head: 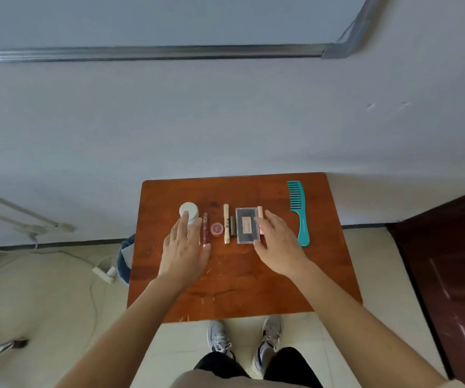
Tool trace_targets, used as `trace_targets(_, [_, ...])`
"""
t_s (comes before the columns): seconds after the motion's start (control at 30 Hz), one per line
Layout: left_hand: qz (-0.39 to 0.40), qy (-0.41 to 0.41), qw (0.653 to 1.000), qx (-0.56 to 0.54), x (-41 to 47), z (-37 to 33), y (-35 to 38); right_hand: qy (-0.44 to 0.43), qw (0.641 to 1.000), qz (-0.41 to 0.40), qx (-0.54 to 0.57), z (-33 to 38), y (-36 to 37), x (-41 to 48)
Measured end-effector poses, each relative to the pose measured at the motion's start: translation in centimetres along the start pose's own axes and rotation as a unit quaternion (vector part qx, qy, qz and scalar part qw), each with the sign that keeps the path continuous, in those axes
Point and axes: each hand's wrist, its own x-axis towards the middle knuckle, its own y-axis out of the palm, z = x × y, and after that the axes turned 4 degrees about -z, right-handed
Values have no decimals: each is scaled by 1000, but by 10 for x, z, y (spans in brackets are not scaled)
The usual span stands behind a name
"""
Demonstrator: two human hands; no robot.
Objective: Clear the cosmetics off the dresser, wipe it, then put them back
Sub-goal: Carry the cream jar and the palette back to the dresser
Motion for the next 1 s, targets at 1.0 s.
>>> trace_targets(1.0, [-23, -12, 1000, 14, 109, 9, 4, -158, 978, 38, -130, -18, 33, 85])
